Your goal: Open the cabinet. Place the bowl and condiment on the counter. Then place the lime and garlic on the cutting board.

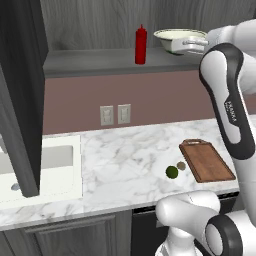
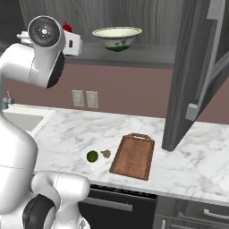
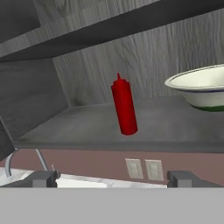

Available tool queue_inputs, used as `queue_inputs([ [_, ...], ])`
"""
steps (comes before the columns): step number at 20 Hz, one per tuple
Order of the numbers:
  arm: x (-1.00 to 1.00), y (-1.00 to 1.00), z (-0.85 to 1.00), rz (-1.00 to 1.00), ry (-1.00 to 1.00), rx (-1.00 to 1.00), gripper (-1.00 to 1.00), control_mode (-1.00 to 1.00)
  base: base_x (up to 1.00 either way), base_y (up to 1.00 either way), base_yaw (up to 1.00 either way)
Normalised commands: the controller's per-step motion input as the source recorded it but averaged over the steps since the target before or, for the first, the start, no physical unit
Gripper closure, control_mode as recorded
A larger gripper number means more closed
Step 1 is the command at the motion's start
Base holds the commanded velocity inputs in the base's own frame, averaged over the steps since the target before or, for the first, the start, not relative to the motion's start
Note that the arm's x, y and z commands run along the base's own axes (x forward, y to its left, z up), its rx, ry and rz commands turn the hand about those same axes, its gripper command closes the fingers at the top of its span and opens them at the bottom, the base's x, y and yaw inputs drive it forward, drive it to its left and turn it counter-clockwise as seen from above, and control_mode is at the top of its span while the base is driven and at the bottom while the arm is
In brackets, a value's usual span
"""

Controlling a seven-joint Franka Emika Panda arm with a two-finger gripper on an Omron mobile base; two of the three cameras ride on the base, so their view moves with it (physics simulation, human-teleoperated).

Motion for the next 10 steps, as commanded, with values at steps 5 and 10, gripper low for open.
queue_inputs([
  [5,0.22,0.16,0.00,0.00,0.00,0.00,-1.00,-1.00,0.00,0.00,0.00],
  [10,0.21,0.22,0.00,0.00,0.00,0.00,-1.00,-1.00,0.00,0.00,0.00],
])
